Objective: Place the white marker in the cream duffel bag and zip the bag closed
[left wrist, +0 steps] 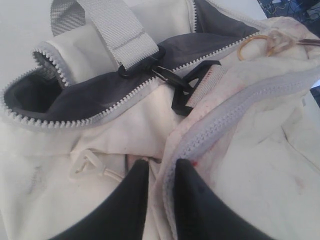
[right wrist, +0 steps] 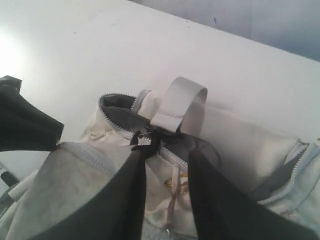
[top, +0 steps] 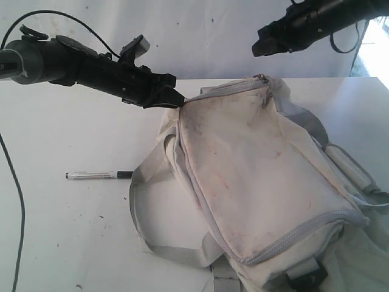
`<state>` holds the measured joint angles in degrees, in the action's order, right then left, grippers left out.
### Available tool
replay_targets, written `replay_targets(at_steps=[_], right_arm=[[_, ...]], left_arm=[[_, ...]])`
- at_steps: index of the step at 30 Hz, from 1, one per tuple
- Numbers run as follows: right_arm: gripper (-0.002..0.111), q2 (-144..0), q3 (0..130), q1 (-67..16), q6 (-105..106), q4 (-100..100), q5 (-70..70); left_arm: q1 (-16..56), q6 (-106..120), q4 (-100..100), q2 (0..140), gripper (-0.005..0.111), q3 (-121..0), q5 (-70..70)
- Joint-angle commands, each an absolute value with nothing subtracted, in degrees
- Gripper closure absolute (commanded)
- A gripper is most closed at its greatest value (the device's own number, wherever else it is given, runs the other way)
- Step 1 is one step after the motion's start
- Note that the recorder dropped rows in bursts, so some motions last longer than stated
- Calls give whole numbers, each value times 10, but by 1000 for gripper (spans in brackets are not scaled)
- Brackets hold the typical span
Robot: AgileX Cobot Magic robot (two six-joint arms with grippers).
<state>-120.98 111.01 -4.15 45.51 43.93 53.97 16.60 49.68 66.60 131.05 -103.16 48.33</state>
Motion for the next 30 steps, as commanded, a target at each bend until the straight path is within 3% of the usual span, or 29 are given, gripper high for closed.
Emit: replay_targets(at_steps=[1, 12, 27, 29, 30], right_arm=[[81, -1233, 1162, -69, 381, 367, 563], [81, -1273, 1195, -99, 327, 267, 534], [81, -1294, 1195, -99, 328, 216, 624], [84, -1294, 1195, -99, 327, 197, 641], [94, -1294, 1195, -99, 327, 194, 651]], left_arm=[[167, 513, 666, 1308, 88, -1034, 481], [167, 514, 658, 1308, 88, -1034, 484], [167, 514, 655, 1308, 88, -1034, 494], [167, 514, 654, 1308, 88, -1034, 496], [167, 514, 654, 1308, 88, -1034, 496]])
